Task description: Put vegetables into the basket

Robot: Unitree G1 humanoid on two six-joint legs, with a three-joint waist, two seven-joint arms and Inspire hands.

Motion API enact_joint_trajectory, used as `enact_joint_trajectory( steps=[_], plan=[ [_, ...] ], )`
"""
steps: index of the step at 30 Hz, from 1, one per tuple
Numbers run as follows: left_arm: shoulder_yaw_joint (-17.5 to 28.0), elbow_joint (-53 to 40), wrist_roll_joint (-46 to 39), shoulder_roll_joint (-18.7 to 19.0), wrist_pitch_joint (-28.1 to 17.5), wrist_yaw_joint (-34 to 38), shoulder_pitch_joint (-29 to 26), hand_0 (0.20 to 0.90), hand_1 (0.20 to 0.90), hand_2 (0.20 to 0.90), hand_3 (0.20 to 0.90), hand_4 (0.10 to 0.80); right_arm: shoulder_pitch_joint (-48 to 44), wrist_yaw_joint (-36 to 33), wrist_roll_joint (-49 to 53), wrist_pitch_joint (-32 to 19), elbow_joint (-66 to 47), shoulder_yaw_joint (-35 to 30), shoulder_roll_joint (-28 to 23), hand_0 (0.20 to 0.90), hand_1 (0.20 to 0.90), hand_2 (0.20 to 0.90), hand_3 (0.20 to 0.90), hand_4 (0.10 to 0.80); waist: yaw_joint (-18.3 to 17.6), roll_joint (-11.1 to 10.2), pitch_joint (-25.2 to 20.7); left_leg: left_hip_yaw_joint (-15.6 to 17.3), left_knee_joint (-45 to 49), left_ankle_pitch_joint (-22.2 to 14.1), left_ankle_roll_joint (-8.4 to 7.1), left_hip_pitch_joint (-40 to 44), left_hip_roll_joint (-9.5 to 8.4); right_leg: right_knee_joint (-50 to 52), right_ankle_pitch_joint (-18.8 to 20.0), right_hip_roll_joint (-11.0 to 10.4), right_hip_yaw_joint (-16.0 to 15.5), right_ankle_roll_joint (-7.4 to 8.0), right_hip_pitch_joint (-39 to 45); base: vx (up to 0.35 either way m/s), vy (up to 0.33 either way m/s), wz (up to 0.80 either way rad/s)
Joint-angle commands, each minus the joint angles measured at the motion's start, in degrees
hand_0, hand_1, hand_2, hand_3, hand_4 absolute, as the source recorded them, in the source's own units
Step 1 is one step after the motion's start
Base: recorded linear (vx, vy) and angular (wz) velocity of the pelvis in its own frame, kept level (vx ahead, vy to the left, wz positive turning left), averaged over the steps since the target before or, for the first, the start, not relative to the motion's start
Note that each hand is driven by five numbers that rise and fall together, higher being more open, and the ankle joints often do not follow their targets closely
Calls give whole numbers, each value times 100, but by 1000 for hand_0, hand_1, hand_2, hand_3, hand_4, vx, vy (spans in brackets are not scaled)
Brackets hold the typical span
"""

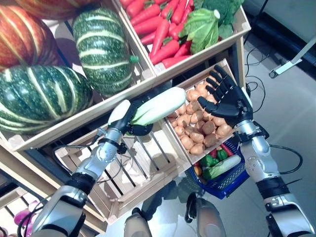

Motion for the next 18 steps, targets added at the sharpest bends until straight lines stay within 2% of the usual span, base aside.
enact_joint_trajectory(
  steps=[1, 5, 9, 13, 18],
  plan=[
    [399, -564, -738, -212, -486, 216, 123, 300, 300, 300, 300, 400, 234, 635, 675, -530, -369, 165, 373, 900, 900, 900, 900, 800, 20, -120, -1710, -61, -619, 699, 423, -167, -506, -1320, 665, 48, 418, 213, 804, 65, -24, 3],
    [434, -629, -1153, -562, -417, 103, 225, 300, 300, 300, 300, 400, 201, 926, 1203, -397, -402, 182, 605, 900, 900, 900, 900, 800, 22, -138, -1821, -63, -1059, 839, 437, 64, -617, -1748, 847, 203, 491, 224, 1022, 30, -20, 4],
    [409, -525, -1579, -986, -290, 31, 285, 300, 300, 300, 300, 400, 259, 1531, 1942, -66, -498, 151, 962, 900, 900, 900, 900, 800, -13, -126, -1931, -80, -1624, 1045, 415, 338, -711, -2239, 1101, 312, 543, 268, 1222, -5, -8, -5],
    [398, -313, -1831, -1311, -286, 11, 215, 300, 300, 300, 300, 400, 226, 1947, 2352, 305, -582, 194, 1235, 900, 900, 900, 900, 800, -45, -124, -1975, -82, -1830, 1090, 445, 437, -765, -2344, 1138, 355, 573, 266, 1277, -11, -2, 1],
    [294, -154, -1808, -1531, -289, 7, 196, 300, 300, 300, 300, 400, 221, 2105, 2465, 757, -632, 364, 1427, 900, 900, 900, 900, 800, -85, -116, -2001, -91, -1869, 1055, 485, 507, -826, -2331, 1115, 379, 648, 251, 1293, -2, 1, -1]
  ],
)
